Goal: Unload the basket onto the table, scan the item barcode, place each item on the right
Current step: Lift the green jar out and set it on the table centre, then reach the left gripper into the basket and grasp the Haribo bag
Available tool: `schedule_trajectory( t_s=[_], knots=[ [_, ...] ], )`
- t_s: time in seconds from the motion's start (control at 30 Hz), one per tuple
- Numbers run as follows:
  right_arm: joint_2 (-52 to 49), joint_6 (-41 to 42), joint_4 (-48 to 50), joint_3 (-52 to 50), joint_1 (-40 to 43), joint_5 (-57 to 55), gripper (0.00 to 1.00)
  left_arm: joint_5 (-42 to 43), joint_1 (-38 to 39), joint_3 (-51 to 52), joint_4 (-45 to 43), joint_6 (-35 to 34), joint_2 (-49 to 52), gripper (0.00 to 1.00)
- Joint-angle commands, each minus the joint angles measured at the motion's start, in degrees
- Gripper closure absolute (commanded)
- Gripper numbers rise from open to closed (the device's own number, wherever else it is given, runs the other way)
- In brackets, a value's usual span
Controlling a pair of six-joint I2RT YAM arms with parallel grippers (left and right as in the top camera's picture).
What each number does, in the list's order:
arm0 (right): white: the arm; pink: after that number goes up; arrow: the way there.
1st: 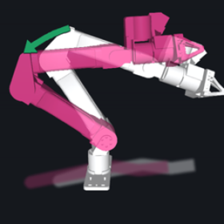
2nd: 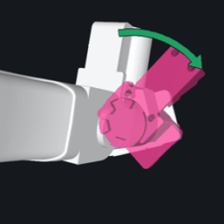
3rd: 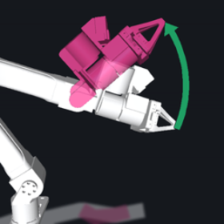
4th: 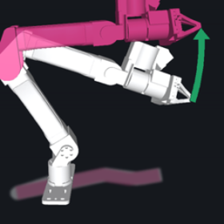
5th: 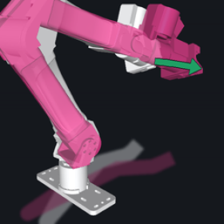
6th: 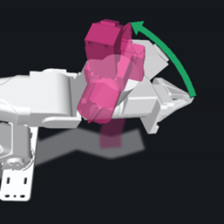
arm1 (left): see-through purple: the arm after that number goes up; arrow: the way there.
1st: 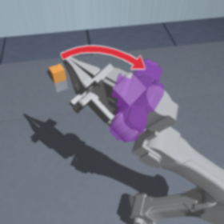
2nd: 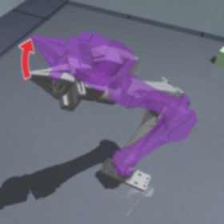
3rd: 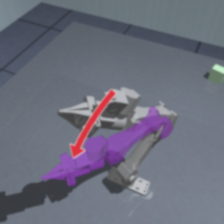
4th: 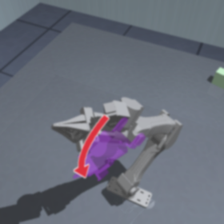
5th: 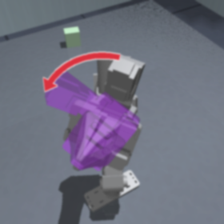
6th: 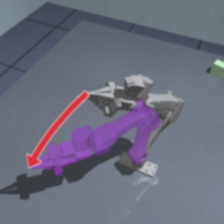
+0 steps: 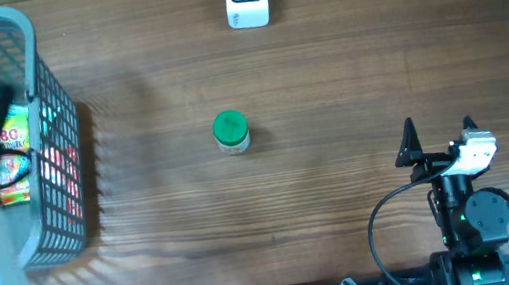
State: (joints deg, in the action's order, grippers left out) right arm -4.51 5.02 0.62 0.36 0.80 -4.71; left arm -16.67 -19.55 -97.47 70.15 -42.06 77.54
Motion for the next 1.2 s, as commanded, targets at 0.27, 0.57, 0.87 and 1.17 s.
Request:
schedule_trajectory(
  t_s=[0.27,0.57,0.87,1.17],
  knots=[
    [-0.2,-0.5,0.1,0.0,-0.2,0.8,0.00,8.7,-12.5,17.3,-22.1,-0.4,18.2,0.00],
    [-0.2,-0.5,0.2,0.0,-0.2,0.8,0.00,8.0,-12.6,17.7,-31.3,-1.9,34.4,0.00],
    [-0.2,-0.5,0.2,0.0,-0.2,0.8,0.00,7.4,-13.5,17.7,-31.1,-1.2,42.6,0.48],
    [-0.2,-0.5,0.1,0.0,-0.2,0.8,0.00,6.8,-13.5,16.8,-25.9,-0.3,31.3,0.96]
  ],
)
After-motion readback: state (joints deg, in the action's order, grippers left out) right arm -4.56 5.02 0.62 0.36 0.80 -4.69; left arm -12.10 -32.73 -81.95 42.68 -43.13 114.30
